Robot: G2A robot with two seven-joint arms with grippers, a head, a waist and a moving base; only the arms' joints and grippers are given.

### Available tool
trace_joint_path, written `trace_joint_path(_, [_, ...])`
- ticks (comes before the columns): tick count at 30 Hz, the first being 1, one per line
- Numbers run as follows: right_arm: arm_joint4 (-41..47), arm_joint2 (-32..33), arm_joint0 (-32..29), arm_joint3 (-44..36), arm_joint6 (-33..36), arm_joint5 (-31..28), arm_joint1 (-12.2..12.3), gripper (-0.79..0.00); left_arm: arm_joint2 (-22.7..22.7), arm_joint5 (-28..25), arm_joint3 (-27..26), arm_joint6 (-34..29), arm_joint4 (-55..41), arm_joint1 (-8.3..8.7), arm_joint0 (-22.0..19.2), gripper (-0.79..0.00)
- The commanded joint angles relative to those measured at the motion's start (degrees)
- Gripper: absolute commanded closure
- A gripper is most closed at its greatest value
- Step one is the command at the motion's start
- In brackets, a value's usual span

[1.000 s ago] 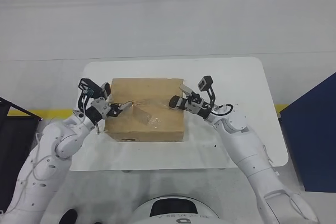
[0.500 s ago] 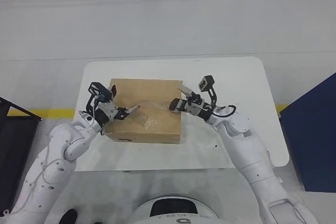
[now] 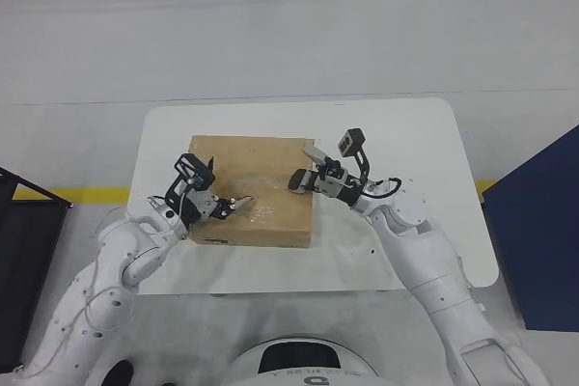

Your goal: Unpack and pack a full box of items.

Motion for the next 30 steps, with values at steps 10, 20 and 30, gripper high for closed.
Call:
trace_joint_path(10, [1.23, -0.25, 0.63, 1.74, 0.82, -1.37, 0.02, -0.785, 0.78, 16.05, 0.85, 3.8, 11.41, -1.11, -1.28, -0.785])
trace_joint_path(20, [2.14, -0.49, 1.53, 3.42, 1.72, -2.09, 0.02, -0.785, -7.84, 24.85, -0.68, 9.12, 8.09, -1.42, 0.14, -0.785])
trace_joint_path(30, [2.39, -1.14, 2.89, 4.44, 2.12, -1.86, -0.09, -0.785, -23.43, 25.01, 1.07, 14.7, -7.36, -1.55, 7.59, -0.785])
